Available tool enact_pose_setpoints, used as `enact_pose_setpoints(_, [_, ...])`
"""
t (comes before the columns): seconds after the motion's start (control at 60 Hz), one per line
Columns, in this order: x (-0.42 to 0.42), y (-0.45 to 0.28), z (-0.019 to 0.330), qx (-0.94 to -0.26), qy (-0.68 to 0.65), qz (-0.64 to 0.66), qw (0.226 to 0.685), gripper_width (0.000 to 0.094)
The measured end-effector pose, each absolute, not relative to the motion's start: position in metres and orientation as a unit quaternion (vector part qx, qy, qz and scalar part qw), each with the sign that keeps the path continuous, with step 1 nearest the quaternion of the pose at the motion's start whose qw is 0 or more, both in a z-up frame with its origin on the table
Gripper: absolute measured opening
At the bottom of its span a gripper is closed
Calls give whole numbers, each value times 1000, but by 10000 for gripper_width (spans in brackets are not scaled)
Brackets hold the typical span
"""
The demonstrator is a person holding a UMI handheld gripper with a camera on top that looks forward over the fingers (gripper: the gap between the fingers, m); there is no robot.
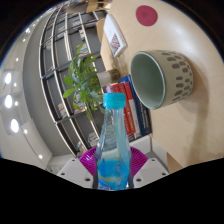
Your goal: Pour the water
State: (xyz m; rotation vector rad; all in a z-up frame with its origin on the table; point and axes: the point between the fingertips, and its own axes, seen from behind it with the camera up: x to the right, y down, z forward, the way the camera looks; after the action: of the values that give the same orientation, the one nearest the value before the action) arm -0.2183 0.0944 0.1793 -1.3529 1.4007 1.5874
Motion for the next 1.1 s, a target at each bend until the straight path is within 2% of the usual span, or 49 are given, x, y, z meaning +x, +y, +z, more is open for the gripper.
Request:
enact_pose_setpoints(0.083, [-203, 94, 189, -460, 569, 623, 277, 401])
enact_pose_setpoints(0.25, [-173, 113, 178, -362, 640, 636, 234, 419])
enact_pose_setpoints(0.367, [-172, 116, 170, -349, 654, 637, 211, 419])
enact_pose_setpoints(0.483, [-175, 116, 178, -371, 637, 638, 222, 418])
enact_pose_setpoints(0.583, [-177, 113, 196, -453, 579, 615, 285, 421])
enact_pose_setpoints(0.7, [-168, 105, 235, -581, 453, 537, 412, 423])
enact_pose_setpoints(0.85, [-124, 102, 297, -658, 294, 397, 569, 420])
enact_pose_setpoints(0.967, [-88, 103, 312, -702, 181, 274, 632, 435])
enact_pose_setpoints(1.1, [-45, 110, 304, -733, 75, 136, 662, 436])
